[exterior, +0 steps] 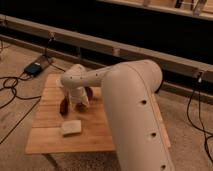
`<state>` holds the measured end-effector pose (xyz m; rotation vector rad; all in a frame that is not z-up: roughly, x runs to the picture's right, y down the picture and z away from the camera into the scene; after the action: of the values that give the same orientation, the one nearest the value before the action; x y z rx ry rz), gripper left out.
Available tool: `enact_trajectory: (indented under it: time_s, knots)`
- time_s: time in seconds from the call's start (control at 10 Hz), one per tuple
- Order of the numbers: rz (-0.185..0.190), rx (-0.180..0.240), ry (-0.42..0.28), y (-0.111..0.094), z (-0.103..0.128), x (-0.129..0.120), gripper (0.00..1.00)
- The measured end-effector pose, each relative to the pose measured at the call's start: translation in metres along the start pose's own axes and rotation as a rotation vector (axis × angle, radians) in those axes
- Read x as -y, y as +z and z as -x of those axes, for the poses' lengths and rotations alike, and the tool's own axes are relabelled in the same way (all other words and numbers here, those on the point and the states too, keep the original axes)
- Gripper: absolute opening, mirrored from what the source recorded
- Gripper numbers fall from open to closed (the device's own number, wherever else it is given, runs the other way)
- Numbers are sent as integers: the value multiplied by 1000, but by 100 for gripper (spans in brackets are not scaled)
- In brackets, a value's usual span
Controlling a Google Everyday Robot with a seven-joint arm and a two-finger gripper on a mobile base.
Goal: Push the ceramic bowl across the table
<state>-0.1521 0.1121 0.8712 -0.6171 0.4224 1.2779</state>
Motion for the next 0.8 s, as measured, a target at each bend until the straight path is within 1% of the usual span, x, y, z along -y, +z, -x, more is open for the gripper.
enact_trajectory:
  time_s: [0.3,0.8]
  knots:
    - [-8,11,12,3,18,10,65]
    - [-23,31,22,1,41,20,65]
